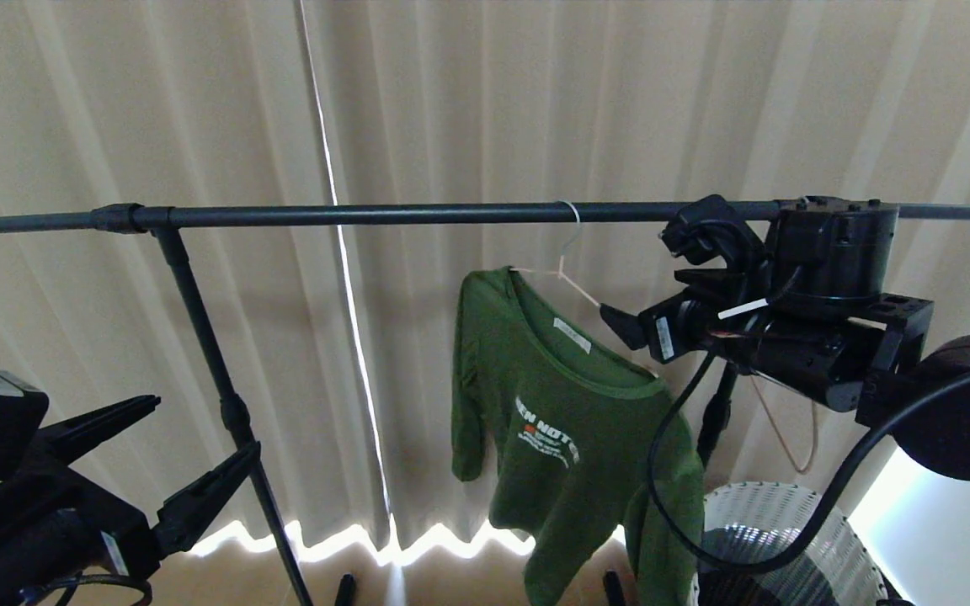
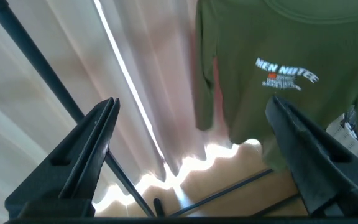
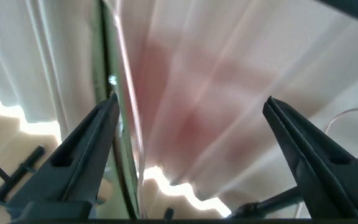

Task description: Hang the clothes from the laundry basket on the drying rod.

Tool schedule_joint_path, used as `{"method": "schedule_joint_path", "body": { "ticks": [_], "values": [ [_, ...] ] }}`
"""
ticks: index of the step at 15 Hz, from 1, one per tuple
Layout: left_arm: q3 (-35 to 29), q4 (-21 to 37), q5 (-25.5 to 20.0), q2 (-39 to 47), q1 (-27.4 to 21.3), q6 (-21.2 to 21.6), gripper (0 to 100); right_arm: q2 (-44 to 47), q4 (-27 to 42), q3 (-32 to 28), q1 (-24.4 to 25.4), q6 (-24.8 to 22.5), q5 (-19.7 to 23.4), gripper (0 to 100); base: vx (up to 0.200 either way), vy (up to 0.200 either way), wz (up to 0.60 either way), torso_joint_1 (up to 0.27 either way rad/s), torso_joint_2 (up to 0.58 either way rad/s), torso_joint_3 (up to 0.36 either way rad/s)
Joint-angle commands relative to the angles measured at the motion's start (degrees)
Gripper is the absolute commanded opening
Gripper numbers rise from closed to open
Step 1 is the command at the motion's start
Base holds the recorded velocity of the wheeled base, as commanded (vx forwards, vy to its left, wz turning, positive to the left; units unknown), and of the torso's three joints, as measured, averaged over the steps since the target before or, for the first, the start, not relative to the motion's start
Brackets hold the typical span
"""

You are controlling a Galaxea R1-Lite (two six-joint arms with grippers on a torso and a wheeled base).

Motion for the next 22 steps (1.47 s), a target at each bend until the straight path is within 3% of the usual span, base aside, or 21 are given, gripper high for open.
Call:
{"method": "schedule_joint_path", "body": {
  "ticks": [1,6,10,11,14,22],
  "values": [
    [0.3,-0.1,0.0,-0.2,0.3,0.0,100,-4.2,-1.1,3.2,-0.1,0.5,0.0,100,0.000,0.000,0.00,0.000,0.00,0.000],
    [2.9,0.0,0.4,-4.0,5.2,0.0,100,-16.7,0.0,13.9,-1.5,1.0,-0.8,100,0.000,0.000,0.00,0.000,0.00,0.000],
    [6.4,0.5,0.2,-6.6,17.2,0.4,100,-24.7,4.2,19.7,-7.8,-2.8,-0.9,100,0.000,0.000,0.00,0.000,0.00,0.000],
    [6.5,0.5,0.1,-6.3,18.1,0.4,100,-26.1,5.6,20.2,-8.8,-3.3,-0.9,100,0.000,0.000,0.00,0.000,0.00,0.000],
    [6.3,0.4,0.1,-4.9,18.1,0.2,100,-29.8,6.5,22.1,-10.5,-6.0,-0.9,100,0.000,0.000,0.00,0.000,0.00,0.000],
    [6.0,0.4,-0.1,-4.4,17.9,0.4,100,-30.3,5.7,25.9,-13.2,-6.8,-0.7,100,-0.200,0.000,0.00,0.002,0.00,0.002]
  ]
}}
